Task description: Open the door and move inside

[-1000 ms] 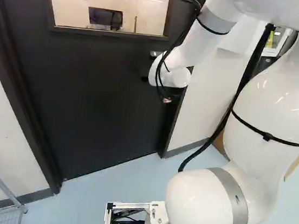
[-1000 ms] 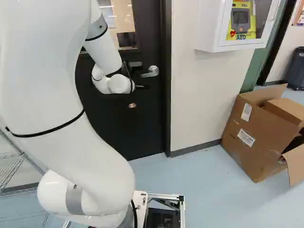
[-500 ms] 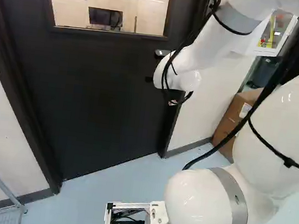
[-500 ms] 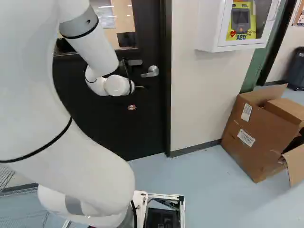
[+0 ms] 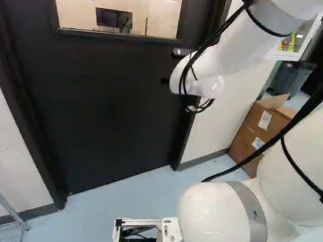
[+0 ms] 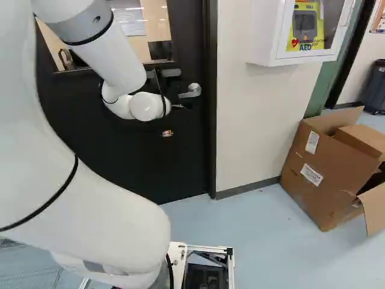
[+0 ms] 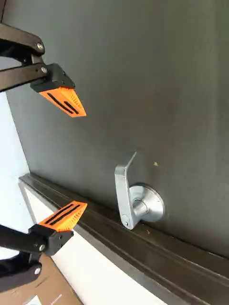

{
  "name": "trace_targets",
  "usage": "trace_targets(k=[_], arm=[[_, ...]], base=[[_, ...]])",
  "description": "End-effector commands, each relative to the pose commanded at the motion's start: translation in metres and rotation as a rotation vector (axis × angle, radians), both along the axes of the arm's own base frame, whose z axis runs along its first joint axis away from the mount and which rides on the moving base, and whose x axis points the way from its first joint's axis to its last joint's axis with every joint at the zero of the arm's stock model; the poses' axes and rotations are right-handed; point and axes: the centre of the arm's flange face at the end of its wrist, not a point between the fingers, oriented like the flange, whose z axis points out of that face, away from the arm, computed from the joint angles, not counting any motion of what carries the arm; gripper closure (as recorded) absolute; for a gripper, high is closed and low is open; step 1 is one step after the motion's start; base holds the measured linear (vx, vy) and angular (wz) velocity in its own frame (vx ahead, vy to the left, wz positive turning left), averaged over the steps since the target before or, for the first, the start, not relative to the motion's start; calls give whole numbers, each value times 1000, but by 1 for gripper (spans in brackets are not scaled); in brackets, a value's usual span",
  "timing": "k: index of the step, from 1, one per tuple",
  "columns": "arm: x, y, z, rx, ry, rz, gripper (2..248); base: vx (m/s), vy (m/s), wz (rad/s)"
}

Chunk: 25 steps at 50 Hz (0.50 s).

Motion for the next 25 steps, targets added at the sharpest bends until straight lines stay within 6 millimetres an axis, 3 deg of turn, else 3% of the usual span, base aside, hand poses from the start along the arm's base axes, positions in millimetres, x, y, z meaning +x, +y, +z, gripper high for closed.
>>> trace_targets(k=[25], arm=[[-4, 0, 26, 3, -62, 0, 3]], base=[[0, 0, 0]])
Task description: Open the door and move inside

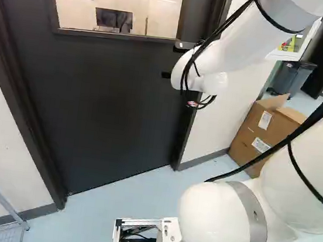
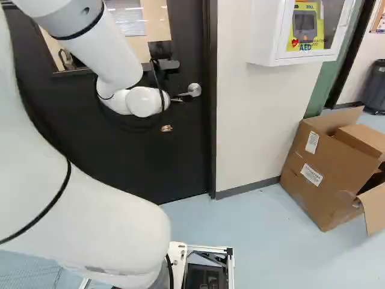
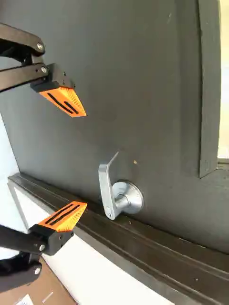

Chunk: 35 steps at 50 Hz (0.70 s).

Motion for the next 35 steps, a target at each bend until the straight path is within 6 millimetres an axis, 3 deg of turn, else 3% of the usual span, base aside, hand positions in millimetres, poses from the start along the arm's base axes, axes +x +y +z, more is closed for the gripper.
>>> trace_targets(k=[13, 35], arm=[[3, 0, 14, 1, -30, 0, 3], [26, 0, 32, 2, -59, -2, 3]], base=[[0, 0, 0], [0, 0, 0]])
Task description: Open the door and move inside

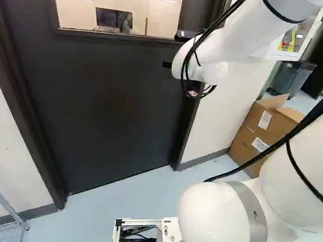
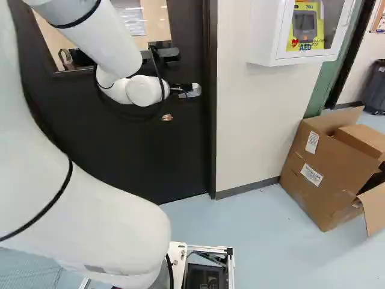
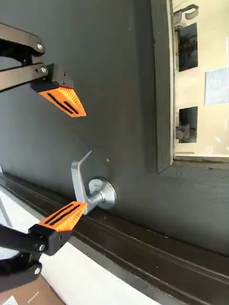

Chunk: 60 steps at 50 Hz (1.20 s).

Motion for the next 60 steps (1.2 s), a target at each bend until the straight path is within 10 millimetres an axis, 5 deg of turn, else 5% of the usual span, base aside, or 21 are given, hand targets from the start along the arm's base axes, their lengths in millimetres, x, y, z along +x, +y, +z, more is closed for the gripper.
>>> trace_targets(k=[32, 60], arm=[[52, 1, -18, -2, 51, -3, 3], [60, 1, -48, -4, 113, -3, 3]], base=[[0, 0, 0], [0, 0, 0]])
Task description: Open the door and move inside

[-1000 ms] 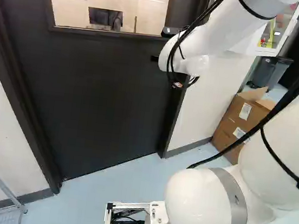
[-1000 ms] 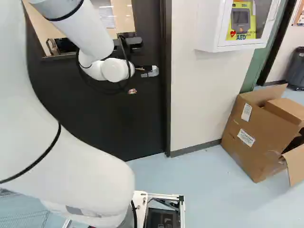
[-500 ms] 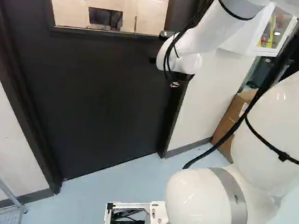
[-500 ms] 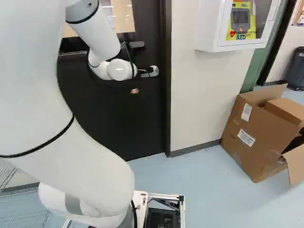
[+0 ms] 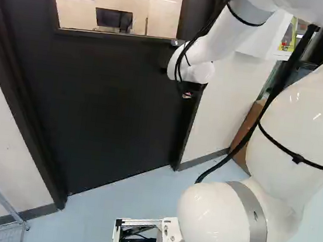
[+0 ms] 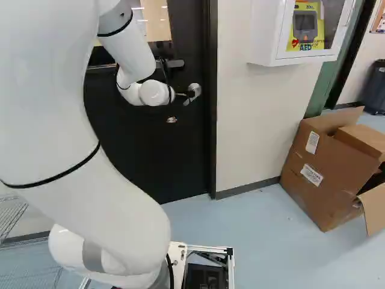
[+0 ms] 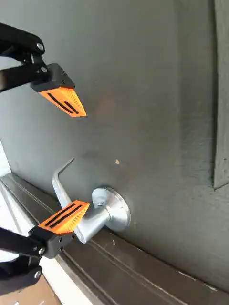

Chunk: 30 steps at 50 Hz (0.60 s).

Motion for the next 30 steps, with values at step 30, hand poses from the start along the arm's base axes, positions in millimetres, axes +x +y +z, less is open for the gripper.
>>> trace_targets(k=[30], arm=[[5, 0, -33, -2, 67, 0, 3]], base=[[0, 0, 0]])
